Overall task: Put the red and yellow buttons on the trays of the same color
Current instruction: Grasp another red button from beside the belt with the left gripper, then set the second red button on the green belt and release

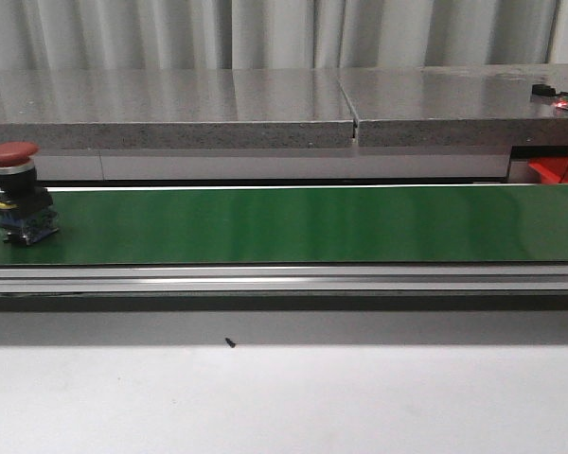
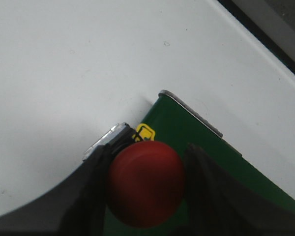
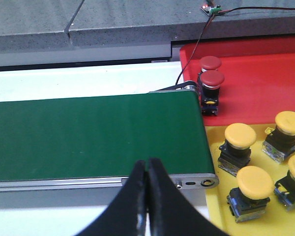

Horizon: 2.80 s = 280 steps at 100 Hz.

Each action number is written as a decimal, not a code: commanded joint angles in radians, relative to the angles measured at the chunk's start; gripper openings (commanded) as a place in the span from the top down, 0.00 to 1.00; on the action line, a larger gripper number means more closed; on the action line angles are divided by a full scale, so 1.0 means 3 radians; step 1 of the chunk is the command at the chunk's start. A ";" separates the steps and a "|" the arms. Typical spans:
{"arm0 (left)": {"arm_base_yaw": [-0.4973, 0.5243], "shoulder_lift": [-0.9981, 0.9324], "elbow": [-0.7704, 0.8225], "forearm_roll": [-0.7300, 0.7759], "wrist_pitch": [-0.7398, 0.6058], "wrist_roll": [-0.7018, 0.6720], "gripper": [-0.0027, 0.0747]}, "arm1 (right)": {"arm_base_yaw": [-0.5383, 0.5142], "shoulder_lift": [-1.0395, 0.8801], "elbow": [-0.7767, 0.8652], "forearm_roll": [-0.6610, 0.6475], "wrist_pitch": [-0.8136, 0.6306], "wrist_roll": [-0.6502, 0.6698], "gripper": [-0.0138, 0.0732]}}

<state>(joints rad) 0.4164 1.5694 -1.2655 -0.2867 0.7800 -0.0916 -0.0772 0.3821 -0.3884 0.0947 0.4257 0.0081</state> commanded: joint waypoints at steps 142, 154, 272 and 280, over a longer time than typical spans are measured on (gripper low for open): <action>-0.0252 -0.0661 -0.0056 -0.0074 0.0252 0.0582 0.60 | 0.0000 0.0012 -0.0080 0.0010 -0.0263 -0.0027 0.92; -0.0444 -0.0851 -0.0056 0.0008 0.0252 0.0641 0.85 | 0.0000 0.0012 -0.0080 0.0010 -0.0263 -0.0027 0.92; -0.1761 -0.2282 0.0985 0.0857 -0.0266 -0.0076 0.99 | 0.0000 0.0012 -0.0080 0.0010 -0.0263 -0.0027 0.92; -0.1761 -0.2466 0.1219 0.0866 -0.0350 -0.0083 0.99 | 0.0000 0.0012 -0.0080 0.0010 -0.0263 -0.0027 0.92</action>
<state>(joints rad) -0.1026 0.8871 -0.9309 -0.0293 0.7780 -0.0959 -0.0772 0.3821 -0.3884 0.0947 0.4257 0.0081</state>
